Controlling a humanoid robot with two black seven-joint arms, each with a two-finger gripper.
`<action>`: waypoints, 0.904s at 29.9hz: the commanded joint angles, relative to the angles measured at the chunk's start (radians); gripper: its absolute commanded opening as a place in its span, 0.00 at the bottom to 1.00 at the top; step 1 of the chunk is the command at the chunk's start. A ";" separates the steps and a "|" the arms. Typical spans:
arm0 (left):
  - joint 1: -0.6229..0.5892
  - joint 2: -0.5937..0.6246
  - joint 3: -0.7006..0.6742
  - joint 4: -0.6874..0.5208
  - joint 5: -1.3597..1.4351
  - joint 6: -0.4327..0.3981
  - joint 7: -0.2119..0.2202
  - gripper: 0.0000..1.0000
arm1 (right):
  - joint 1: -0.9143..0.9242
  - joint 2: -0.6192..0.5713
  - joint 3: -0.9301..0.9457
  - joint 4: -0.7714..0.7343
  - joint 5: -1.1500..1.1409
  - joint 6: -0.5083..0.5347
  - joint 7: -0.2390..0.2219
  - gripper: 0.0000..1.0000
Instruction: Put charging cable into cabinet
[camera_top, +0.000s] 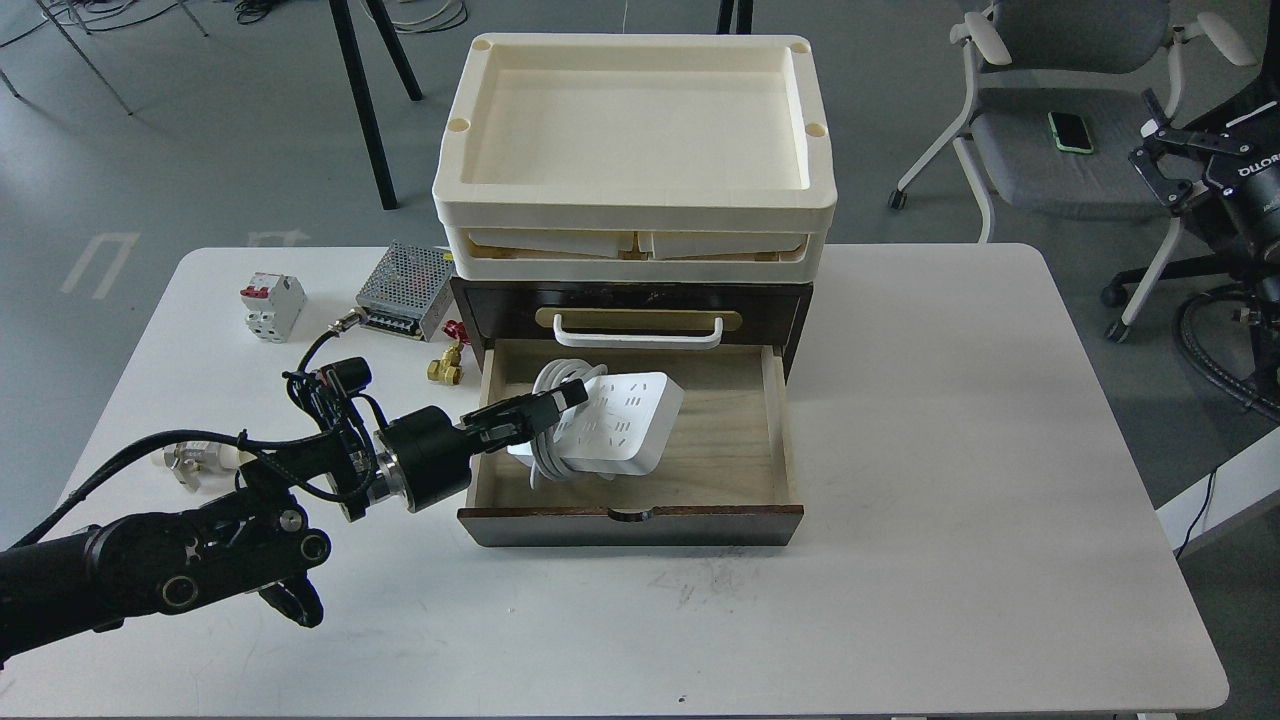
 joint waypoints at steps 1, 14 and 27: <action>0.004 -0.041 0.001 0.068 0.000 0.001 0.000 0.00 | 0.000 0.000 0.000 0.000 0.000 0.000 0.000 1.00; 0.081 -0.266 0.001 0.371 0.000 0.090 0.000 0.05 | -0.006 -0.003 0.002 -0.001 0.000 0.000 0.002 1.00; 0.081 -0.177 -0.051 0.163 -0.003 0.078 0.000 0.91 | -0.008 -0.008 0.002 0.000 0.002 0.000 0.003 1.00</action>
